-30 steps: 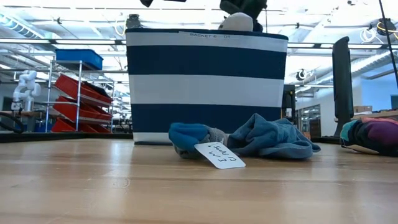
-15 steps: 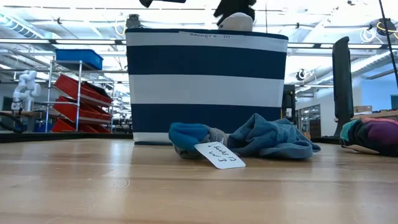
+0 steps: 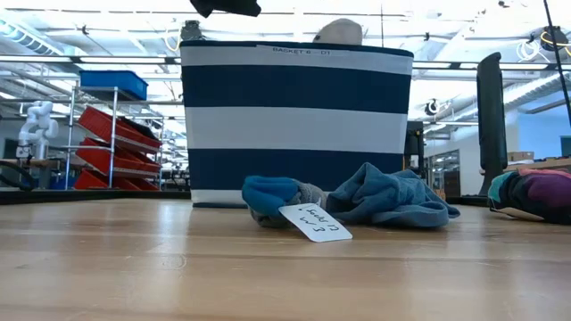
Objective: Sort clothes
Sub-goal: Put the right blue socks into the blue bin
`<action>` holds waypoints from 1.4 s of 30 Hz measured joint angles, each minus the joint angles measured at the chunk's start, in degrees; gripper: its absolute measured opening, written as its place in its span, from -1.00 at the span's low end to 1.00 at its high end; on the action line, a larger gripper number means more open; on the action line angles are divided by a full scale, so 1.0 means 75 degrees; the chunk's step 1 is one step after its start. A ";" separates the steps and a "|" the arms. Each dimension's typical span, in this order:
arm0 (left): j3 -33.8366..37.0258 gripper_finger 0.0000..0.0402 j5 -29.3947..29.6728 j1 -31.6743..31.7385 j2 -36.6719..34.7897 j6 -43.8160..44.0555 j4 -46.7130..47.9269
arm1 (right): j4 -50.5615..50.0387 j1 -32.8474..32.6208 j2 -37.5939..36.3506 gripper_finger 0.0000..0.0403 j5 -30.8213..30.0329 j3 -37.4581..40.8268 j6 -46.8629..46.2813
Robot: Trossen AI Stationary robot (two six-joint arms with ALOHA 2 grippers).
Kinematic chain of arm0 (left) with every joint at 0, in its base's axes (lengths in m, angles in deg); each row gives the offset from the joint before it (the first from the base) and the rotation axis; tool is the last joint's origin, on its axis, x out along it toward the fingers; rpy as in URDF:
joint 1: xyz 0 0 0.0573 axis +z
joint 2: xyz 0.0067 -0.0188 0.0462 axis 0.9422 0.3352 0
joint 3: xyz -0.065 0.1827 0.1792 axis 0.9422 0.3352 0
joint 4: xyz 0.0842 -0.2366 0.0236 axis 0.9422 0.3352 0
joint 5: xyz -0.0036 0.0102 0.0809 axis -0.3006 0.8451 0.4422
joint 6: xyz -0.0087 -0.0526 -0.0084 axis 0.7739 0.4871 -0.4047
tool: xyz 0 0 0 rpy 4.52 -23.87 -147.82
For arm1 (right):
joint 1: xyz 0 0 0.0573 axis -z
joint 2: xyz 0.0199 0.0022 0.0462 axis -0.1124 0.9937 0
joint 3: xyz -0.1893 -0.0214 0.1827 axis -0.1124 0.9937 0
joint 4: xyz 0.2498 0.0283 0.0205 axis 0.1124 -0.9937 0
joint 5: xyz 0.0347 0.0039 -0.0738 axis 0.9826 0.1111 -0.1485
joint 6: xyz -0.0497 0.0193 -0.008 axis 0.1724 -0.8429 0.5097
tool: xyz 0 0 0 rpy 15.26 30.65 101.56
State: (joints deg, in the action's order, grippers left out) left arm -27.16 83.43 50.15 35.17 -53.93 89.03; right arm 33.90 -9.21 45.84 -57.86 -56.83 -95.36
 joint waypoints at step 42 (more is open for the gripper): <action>-0.0001 -0.30 -0.0003 0.0000 0.0000 0.0029 0.0021 | 0.5648 -0.0241 0.1543 -0.21 -0.1984 0.5483 0.0421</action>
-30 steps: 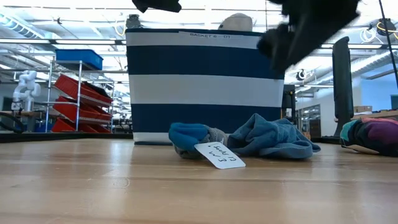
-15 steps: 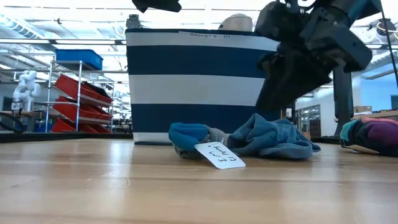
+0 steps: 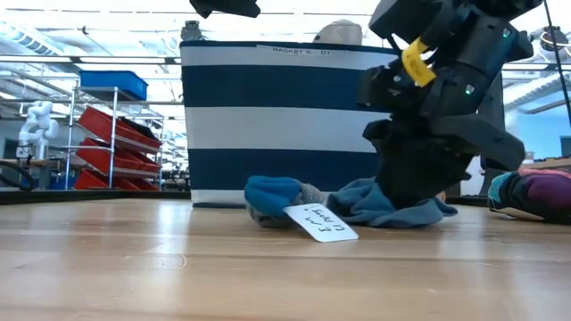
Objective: Sort clothes
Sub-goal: Put the right blue socks into the blue bin
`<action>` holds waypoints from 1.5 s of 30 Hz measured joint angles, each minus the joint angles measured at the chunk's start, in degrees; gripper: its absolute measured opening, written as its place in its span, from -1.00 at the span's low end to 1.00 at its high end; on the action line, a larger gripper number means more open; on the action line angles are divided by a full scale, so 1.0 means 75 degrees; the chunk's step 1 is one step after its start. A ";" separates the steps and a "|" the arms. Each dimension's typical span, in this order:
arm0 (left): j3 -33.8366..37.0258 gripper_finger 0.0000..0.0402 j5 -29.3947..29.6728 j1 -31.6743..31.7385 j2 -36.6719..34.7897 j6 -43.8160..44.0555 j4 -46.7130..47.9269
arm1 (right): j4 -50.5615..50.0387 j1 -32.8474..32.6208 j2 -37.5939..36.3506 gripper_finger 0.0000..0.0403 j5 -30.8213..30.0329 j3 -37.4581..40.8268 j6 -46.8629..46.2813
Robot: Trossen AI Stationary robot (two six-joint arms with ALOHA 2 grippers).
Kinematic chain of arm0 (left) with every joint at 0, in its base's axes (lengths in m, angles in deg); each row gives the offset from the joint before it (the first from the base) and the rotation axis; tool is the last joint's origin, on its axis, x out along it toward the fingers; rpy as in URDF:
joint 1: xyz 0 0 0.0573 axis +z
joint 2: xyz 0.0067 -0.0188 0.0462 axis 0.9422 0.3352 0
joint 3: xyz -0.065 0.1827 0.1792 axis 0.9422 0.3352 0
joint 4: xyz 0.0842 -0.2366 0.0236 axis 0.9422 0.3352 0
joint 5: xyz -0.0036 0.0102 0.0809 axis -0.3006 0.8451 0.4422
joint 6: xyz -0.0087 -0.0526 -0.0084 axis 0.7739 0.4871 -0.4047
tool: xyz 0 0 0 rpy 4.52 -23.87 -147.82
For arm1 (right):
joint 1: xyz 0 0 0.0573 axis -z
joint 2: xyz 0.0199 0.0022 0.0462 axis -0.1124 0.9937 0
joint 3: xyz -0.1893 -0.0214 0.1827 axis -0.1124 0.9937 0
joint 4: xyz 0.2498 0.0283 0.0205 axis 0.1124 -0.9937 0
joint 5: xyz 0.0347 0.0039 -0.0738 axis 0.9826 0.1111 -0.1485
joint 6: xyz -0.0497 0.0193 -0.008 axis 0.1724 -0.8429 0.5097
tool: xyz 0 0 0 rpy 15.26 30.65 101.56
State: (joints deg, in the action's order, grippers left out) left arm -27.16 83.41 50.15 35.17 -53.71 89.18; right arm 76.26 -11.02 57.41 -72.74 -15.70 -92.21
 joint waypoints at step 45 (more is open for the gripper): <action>0.0000 -0.30 -0.0003 -0.0003 0.0000 -0.0017 0.0035 | -0.1557 -0.1749 -0.2184 -0.97 -0.4000 -0.5888 0.4041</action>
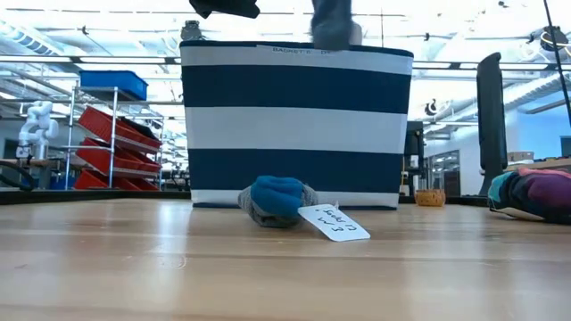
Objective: Sort clothes
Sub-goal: Put the right blue socks into the blue bin
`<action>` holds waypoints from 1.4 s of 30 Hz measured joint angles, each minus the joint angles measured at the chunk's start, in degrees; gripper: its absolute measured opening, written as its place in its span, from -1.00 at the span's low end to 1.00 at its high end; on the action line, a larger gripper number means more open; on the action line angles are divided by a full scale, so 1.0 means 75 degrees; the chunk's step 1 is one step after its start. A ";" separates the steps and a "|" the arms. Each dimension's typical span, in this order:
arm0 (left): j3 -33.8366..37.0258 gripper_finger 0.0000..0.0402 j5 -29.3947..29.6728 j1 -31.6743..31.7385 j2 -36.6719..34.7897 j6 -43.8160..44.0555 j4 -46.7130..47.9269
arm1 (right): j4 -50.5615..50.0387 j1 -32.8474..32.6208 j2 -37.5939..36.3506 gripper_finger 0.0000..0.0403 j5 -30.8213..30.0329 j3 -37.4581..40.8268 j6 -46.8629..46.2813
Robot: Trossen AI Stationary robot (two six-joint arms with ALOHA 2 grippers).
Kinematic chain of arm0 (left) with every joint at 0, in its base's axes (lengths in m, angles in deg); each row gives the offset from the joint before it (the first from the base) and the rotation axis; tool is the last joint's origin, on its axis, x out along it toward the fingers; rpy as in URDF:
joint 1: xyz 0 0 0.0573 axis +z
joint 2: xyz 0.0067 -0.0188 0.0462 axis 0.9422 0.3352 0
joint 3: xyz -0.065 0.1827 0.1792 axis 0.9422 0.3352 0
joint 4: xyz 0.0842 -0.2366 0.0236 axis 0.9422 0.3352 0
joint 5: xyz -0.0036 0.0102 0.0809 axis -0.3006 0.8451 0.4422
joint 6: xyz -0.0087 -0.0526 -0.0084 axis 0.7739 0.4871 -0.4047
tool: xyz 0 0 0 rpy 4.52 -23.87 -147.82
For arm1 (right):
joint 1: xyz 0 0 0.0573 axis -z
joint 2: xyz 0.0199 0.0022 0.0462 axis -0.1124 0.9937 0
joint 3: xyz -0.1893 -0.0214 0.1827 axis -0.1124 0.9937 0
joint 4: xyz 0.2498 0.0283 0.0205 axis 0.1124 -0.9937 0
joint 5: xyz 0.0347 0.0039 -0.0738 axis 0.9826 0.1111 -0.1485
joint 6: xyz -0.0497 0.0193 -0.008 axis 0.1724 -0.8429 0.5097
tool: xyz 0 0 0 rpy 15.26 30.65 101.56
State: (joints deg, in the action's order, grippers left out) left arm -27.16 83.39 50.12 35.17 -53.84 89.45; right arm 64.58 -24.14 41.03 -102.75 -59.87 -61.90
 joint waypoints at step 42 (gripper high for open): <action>0.0000 -0.30 0.0000 0.0003 0.0001 -0.0005 0.0219 | -0.2042 0.6933 0.0025 -0.97 0.3267 -0.0370 -0.2407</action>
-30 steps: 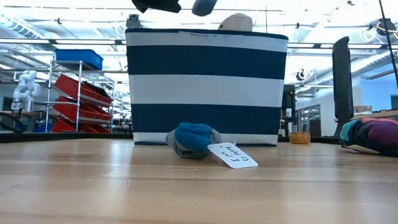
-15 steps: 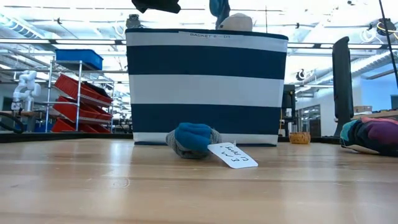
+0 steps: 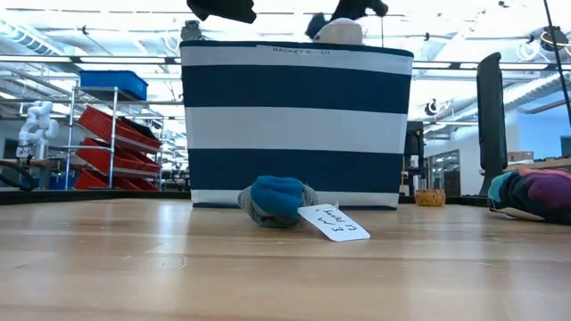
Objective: Sort clothes
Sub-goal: Put the right blue socks into the blue bin, then put the blue sock into the blue bin
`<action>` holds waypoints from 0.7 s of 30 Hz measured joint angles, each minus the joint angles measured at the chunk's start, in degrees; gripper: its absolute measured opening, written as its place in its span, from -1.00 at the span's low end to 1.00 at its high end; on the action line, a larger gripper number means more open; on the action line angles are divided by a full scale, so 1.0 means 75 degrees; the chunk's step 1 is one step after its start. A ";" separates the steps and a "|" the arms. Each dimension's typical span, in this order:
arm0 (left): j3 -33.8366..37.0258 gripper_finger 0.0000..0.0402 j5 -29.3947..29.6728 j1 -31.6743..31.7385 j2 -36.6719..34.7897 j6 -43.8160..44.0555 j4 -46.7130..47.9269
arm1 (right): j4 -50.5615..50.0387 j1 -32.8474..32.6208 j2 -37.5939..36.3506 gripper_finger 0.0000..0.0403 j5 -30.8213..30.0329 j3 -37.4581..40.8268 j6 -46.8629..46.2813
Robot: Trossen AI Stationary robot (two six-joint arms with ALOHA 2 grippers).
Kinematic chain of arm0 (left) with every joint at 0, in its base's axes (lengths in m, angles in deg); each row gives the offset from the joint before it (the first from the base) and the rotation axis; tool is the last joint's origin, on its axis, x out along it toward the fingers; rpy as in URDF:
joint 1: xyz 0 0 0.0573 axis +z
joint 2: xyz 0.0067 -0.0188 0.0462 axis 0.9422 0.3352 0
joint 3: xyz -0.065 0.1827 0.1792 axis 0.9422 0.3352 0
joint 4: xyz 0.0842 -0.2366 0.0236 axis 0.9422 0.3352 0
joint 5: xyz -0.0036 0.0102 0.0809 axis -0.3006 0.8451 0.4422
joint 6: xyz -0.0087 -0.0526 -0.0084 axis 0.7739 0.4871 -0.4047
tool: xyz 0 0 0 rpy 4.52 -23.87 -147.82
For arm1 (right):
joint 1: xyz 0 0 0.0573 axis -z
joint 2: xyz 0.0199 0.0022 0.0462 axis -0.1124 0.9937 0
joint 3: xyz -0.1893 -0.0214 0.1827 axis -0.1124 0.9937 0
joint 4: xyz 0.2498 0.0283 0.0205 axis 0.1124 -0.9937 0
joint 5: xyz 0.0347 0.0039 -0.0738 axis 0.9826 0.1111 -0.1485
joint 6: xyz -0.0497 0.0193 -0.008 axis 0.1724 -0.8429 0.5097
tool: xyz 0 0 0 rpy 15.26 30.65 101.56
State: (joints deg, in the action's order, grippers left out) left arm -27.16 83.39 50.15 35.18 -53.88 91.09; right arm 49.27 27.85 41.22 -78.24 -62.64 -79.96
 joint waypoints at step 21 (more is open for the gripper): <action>0.0000 -0.30 0.0000 0.0000 0.0001 0.0002 -0.0053 | -0.0483 0.0680 0.0209 -0.09 0.0147 0.0158 -0.1160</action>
State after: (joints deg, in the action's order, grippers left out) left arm -27.16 83.39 50.15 35.19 -53.86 90.69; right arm 45.64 32.96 42.78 -77.14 -61.46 -88.65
